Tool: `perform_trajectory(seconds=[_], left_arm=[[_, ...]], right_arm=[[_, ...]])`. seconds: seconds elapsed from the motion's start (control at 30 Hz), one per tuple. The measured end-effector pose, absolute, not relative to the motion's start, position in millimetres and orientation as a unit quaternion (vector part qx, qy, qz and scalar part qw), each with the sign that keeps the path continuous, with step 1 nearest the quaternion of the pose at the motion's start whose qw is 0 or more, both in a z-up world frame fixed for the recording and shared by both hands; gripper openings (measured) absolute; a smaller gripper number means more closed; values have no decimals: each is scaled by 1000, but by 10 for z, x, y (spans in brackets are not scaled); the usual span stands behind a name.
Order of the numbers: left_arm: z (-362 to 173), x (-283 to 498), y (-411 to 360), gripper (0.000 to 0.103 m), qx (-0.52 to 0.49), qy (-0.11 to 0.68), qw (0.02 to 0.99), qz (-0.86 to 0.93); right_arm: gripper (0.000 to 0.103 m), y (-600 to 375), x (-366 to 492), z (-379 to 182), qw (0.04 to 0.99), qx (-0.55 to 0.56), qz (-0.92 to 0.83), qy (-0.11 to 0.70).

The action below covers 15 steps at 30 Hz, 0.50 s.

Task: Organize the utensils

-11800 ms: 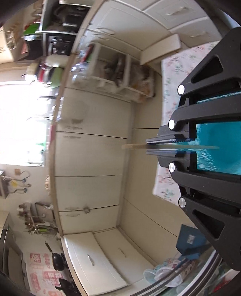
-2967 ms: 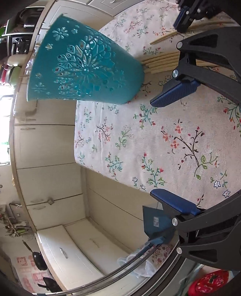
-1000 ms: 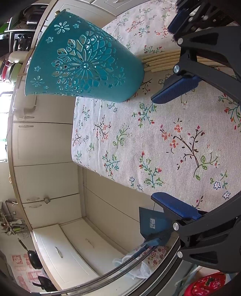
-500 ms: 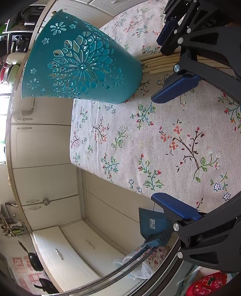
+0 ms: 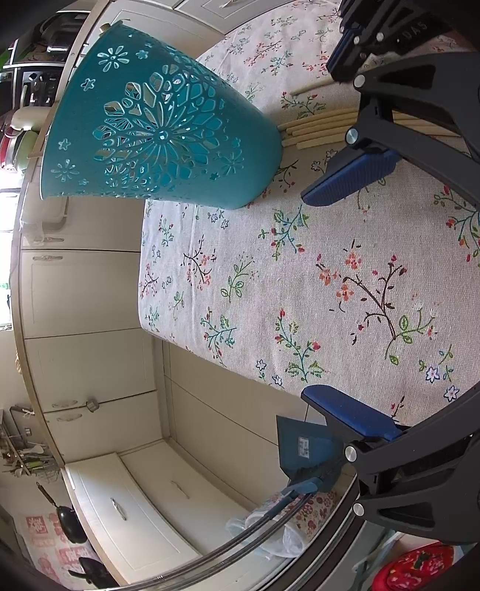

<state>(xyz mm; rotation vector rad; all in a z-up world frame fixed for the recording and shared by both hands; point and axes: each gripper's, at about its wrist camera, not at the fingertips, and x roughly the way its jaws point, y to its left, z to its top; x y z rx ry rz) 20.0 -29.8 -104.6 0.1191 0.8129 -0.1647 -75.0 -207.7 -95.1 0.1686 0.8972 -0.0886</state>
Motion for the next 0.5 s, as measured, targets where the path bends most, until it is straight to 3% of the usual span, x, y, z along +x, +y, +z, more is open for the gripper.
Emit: perform_trajectory(seconds=[0.5], left_arm=[[-1066, 209, -378, 93, 73, 413, 903, -100]], right_arm=[[7, -2186, -790, -957, 897, 126, -21, 422]])
